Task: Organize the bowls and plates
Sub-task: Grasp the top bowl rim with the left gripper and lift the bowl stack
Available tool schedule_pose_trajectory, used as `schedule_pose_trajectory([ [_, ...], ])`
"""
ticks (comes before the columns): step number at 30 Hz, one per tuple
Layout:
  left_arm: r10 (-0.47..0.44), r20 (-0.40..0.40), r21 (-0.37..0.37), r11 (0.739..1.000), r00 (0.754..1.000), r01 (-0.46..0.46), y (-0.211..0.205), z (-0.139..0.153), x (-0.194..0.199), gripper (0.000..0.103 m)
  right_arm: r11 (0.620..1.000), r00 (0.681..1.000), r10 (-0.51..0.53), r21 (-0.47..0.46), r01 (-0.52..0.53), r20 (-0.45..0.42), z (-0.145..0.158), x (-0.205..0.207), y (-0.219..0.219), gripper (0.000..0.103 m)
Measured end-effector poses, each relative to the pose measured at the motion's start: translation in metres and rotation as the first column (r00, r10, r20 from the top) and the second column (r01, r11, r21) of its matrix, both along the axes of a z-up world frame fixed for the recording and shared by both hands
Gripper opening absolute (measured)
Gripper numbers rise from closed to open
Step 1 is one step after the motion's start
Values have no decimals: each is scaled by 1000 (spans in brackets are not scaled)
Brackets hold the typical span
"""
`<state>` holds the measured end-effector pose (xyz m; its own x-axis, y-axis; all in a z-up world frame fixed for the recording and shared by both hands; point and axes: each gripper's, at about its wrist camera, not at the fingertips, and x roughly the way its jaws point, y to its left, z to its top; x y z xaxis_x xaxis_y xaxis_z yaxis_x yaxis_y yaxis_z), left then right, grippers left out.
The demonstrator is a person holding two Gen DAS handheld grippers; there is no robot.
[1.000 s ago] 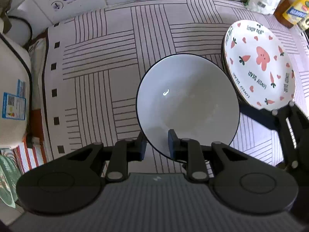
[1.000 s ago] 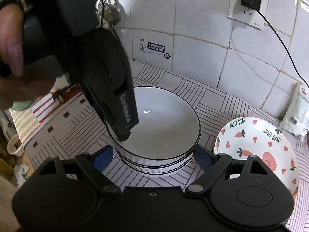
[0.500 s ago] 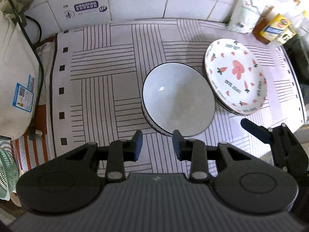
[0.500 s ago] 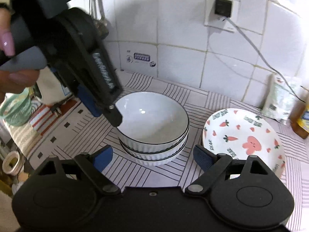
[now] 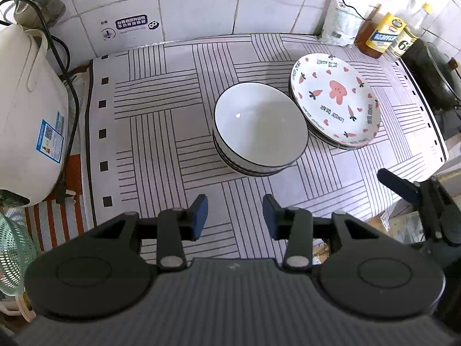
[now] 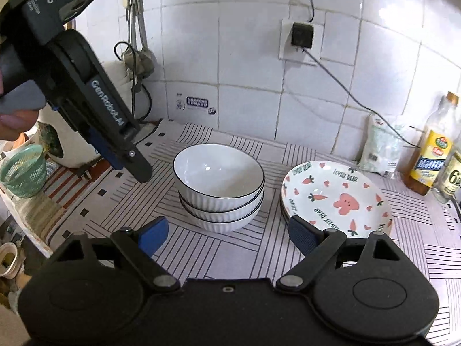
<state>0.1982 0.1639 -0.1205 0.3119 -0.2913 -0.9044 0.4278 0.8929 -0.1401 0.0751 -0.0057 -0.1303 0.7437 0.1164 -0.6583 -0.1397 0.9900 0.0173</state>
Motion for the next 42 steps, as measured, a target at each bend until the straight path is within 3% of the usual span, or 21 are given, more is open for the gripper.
schedule_pose_trajectory([
  [4,-2,6,3,1000,1000,2,3,-6,-5,43,998,1000,-17,54,18,-21,-12,-4,-3,93],
  [11,-17,22,-18,1000,1000,17,3,-23,-12,52,999,1000,-17,51,18,-24,-39,-7,8,94],
  [14,-1,22,-109,994,1000,4,5,-28,-9,62,999,1000,-3,41,3,2,-50,-3,13,95],
  [16,30,21,-152,988,999,-26,8,-32,-5,63,998,1000,3,55,-4,21,-58,2,16,95],
  [23,43,55,-221,975,998,-30,8,-42,9,67,997,999,4,75,-6,39,-87,31,22,95],
  [29,104,55,-280,956,993,-84,10,-54,30,66,993,997,-75,95,74,6,-113,59,17,95],
  [32,113,40,-264,959,993,-99,8,-63,41,63,996,997,-71,62,71,-6,-118,68,20,95],
  [35,51,-3,-213,976,999,-50,-3,-72,47,62,997,998,-65,35,65,4,-121,75,25,95],
  [39,9,85,-112,994,996,0,-16,-69,46,57,997,998,-64,37,64,2,-124,83,28,95],
  [42,16,80,-152,988,997,-4,-14,-70,51,57,998,998,-58,32,58,-5,-125,89,31,95],
])
